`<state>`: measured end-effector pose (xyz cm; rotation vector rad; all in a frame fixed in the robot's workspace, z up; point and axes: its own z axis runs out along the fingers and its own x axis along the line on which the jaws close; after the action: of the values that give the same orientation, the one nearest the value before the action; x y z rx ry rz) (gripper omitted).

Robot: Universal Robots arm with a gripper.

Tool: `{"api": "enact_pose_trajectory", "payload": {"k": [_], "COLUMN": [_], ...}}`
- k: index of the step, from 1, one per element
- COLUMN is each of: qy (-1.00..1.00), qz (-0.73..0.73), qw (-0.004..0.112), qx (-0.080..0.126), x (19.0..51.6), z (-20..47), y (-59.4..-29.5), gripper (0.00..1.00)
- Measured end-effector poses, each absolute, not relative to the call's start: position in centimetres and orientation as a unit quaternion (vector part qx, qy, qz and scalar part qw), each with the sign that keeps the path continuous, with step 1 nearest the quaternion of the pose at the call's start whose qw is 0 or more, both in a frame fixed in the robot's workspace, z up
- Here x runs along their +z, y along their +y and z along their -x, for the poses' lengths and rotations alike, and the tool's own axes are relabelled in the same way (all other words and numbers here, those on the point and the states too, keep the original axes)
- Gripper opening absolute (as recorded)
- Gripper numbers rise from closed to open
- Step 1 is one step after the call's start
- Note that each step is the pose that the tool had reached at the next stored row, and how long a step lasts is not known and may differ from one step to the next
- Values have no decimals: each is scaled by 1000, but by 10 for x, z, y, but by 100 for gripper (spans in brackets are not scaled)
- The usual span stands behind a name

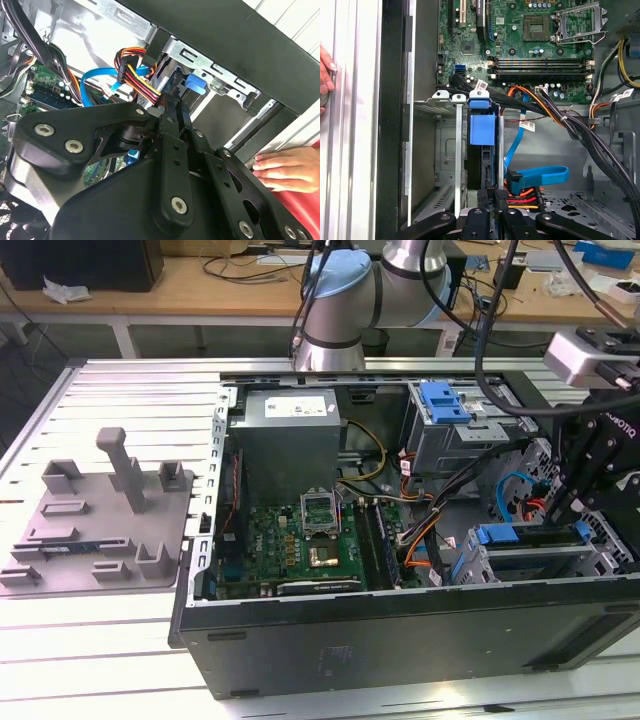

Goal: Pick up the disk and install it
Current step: 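Insert the first disk wire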

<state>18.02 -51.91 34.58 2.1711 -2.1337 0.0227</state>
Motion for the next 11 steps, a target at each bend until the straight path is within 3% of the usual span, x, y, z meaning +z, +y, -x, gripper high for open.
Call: {"api": "enact_pose_trajectory", "payload": {"k": [11], "qy": [-702], "qz": [-711], "qw": [49], "qx": [7], "x": [343], "z": [-181], "y": [-519], "gripper": [16]}}
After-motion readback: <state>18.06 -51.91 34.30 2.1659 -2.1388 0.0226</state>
